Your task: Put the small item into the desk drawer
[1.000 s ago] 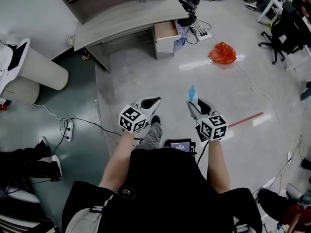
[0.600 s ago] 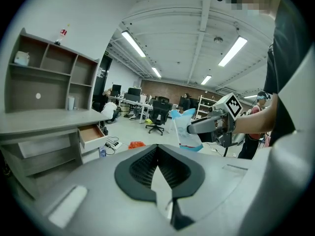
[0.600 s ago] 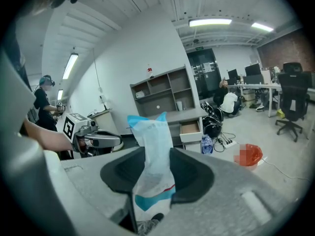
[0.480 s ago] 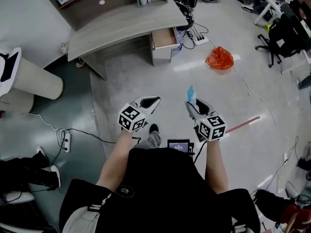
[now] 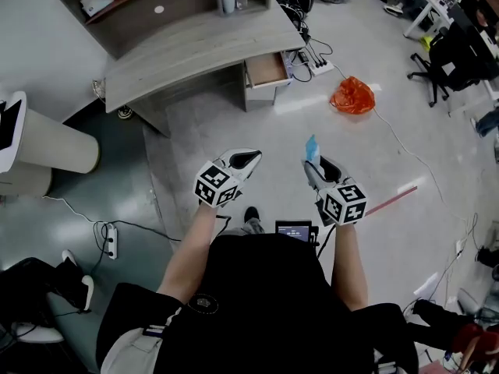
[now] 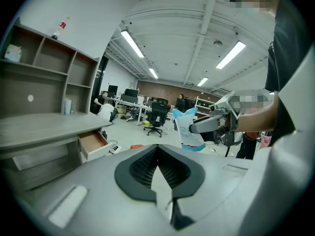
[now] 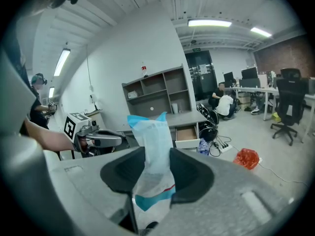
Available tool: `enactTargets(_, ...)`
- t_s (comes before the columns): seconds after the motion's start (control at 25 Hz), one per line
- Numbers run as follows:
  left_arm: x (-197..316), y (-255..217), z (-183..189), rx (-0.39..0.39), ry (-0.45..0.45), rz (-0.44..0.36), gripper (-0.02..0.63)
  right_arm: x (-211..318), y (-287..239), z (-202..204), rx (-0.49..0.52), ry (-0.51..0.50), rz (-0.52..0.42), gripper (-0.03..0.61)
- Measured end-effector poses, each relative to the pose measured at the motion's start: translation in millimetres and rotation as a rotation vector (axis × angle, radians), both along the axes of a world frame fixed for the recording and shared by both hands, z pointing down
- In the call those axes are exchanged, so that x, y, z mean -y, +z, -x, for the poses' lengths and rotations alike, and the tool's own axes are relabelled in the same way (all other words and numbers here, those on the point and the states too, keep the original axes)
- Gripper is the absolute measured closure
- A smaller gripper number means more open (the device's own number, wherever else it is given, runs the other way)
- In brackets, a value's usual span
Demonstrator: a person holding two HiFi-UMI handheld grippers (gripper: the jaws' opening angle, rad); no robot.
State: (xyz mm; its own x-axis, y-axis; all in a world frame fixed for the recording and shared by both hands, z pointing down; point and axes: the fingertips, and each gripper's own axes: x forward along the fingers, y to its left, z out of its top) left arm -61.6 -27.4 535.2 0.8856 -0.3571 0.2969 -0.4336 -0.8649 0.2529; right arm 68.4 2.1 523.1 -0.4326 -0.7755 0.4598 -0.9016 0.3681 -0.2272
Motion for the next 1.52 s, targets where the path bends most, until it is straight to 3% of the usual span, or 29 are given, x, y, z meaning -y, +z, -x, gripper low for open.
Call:
enactTargets(0.6, 46, 19, -15, 0.007, -0.060, 0.019, 0.612, 40, 24, -17, 0.011, -0.016, 0.033, 0.416)
enactTargets(1.16, 120, 6, -92, 0.048, -0.134, -0.016, 0.612, 136, 14, -88, 0.011, -0.149, 0.018, 0.416)
enactTargets(1.36, 141, 6, -105, 0.067, -0.202, -0.014, 0.612, 162, 19, -105, 0.023, -0.214, 0.028, 0.416)
enactTargets(1.52, 157, 4, -100, 0.101, -0.334, -0.061, 0.612, 175, 23, -114, 0.019, -0.274, 0.034, 0.416)
